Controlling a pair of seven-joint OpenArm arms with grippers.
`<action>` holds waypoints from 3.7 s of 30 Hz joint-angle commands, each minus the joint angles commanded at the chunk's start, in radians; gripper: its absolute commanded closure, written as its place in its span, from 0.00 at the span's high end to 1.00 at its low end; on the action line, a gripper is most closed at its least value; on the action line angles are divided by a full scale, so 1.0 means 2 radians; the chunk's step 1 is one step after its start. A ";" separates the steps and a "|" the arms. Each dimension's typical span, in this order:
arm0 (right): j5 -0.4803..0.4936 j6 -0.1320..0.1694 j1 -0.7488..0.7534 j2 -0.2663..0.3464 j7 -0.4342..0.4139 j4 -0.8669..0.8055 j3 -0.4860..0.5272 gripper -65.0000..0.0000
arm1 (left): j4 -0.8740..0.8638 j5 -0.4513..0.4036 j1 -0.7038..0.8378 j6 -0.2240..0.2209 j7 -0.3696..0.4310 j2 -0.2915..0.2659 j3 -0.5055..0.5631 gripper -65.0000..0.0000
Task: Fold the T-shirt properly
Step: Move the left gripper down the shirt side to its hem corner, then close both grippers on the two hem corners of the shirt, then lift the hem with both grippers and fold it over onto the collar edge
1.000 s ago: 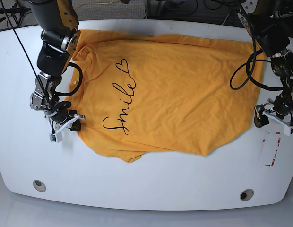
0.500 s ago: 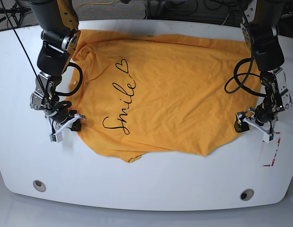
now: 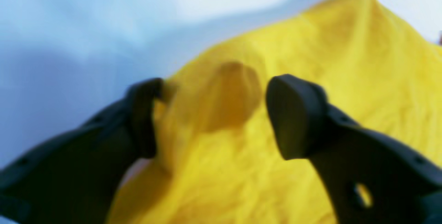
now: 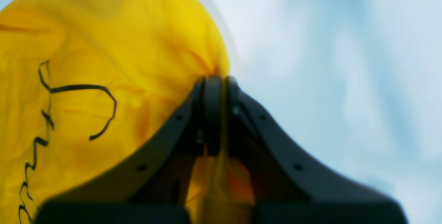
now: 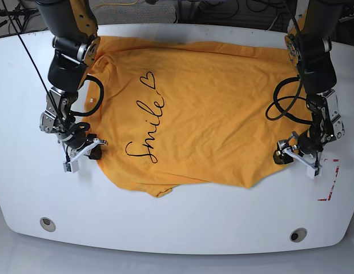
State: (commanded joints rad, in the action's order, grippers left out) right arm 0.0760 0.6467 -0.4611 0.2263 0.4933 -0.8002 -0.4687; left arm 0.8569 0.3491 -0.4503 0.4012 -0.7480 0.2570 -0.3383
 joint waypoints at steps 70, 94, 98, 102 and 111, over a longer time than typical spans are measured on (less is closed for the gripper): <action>0.000 -0.001 -0.359 0.072 0.211 -0.223 0.201 0.00 | 0.483 -0.002 -0.239 -0.068 -0.186 -0.002 -0.005 0.04; 0.005 0.025 -0.217 0.117 0.306 -0.400 0.156 0.00 | 0.519 0.002 -0.124 -0.064 -0.194 -0.001 -0.005 0.04; 0.005 0.025 -0.107 0.107 0.305 -0.456 0.113 0.00 | 0.533 0.002 -0.059 -0.042 -0.193 -0.002 -0.005 0.04; 0.005 0.025 -0.009 0.079 0.303 -0.499 0.076 0.00 | 0.545 0.002 0.005 0.001 -0.193 -0.004 -0.021 0.04; 0.005 0.026 0.155 0.030 0.269 -0.535 0.027 0.00 | 0.549 0.001 0.147 0.057 -0.193 -0.018 -0.070 0.04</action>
State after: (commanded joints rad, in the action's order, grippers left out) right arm 0.0867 0.6981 -0.1511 0.2862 1.0319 -1.8711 -0.4150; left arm 1.9540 0.3506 -0.1557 0.5148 -1.1347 0.2202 -0.4780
